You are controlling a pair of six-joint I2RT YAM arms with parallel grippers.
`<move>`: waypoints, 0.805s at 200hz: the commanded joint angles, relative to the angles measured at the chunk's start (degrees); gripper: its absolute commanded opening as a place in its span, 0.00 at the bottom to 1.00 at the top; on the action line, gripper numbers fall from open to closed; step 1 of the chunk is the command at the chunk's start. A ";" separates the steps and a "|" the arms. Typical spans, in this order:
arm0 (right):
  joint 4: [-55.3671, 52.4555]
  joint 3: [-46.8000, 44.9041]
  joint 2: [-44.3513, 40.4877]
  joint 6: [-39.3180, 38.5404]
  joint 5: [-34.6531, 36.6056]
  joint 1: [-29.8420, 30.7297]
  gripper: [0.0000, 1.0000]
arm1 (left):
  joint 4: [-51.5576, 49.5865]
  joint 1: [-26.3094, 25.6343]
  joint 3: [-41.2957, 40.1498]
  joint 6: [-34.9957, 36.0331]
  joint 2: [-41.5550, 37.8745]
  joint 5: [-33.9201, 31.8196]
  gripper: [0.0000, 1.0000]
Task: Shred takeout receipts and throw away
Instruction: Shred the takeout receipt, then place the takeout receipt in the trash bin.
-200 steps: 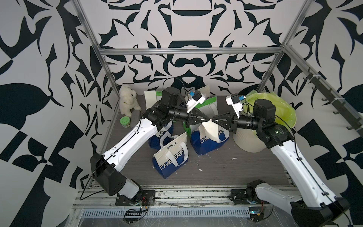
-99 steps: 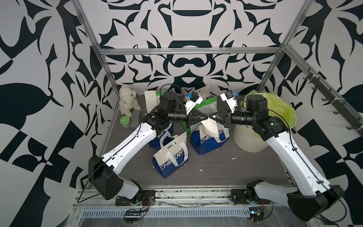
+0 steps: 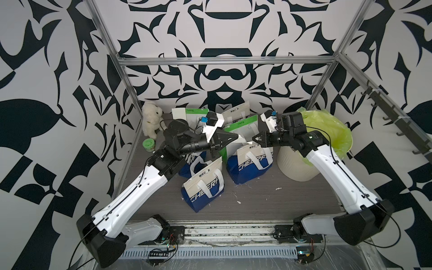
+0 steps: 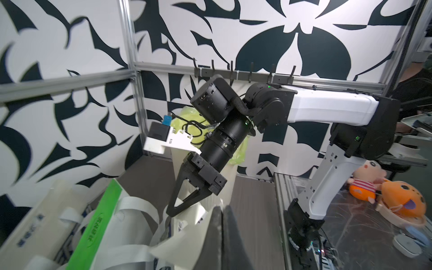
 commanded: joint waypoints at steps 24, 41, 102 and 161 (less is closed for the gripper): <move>-3.36 6.77 1.15 -1.48 10.12 -1.37 0.00 | -5.44 -0.09 -1.30 6.69 -10.64 -9.59 0.00; -4.36 9.85 1.70 -1.29 11.58 -1.90 0.00 | -10.26 -0.09 -0.10 8.43 -11.42 -11.59 0.00; -10.95 24.12 -1.71 -1.14 22.90 -10.81 0.00 | -12.10 -0.13 0.44 7.64 -8.62 -12.22 0.00; -13.36 22.83 -4.35 -6.10 42.07 -19.44 0.00 | -9.53 -0.13 1.02 4.27 -4.35 -10.73 0.00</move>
